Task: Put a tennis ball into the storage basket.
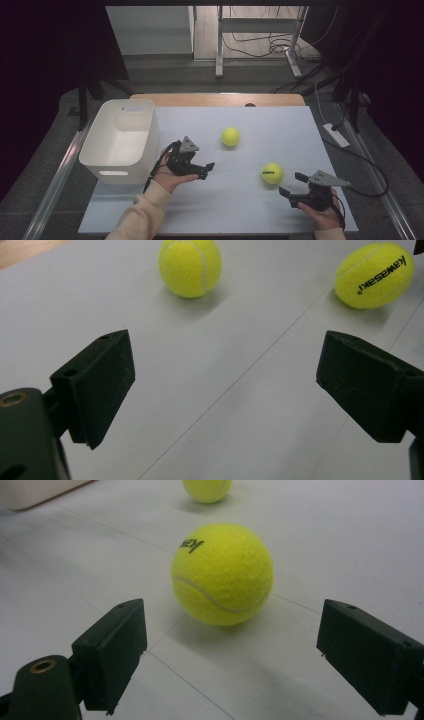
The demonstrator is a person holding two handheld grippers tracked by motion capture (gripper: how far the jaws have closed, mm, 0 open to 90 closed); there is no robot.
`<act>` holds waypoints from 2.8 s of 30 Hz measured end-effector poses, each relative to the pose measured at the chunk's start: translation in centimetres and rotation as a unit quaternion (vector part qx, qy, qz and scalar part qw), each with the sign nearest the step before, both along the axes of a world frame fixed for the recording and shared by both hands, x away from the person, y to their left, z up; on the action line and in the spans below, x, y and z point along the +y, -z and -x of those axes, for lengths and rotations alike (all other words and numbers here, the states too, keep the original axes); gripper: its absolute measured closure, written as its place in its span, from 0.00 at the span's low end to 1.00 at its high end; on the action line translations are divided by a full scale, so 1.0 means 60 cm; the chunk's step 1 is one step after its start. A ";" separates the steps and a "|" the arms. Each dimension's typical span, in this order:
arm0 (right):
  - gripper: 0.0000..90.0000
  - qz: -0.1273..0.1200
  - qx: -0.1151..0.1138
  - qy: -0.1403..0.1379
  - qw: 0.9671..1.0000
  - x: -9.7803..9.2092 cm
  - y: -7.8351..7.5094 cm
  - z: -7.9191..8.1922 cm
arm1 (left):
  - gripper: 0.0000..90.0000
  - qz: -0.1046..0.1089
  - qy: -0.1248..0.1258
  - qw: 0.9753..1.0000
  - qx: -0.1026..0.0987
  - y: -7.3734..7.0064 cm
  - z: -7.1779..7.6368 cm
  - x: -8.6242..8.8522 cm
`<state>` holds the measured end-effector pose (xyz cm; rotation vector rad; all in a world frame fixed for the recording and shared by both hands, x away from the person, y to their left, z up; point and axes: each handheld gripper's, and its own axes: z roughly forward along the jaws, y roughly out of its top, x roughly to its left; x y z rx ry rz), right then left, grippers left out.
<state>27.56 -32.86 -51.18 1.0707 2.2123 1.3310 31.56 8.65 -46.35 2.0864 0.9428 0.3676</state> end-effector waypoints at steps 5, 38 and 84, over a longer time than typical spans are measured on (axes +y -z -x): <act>0.14 0.000 0.000 0.000 1.000 0.000 0.000 0.000 | 0.10 -0.005 0.003 1.000 -0.001 -0.003 -0.008 -0.006; 0.14 0.002 0.002 0.000 1.000 0.000 0.001 -0.001 | 0.10 -0.032 0.013 0.999 0.007 -0.006 -0.057 -0.044; 0.14 0.005 0.006 -0.003 1.000 -0.001 0.005 -0.006 | 0.10 -0.052 0.015 0.998 0.028 0.010 -0.123 -0.084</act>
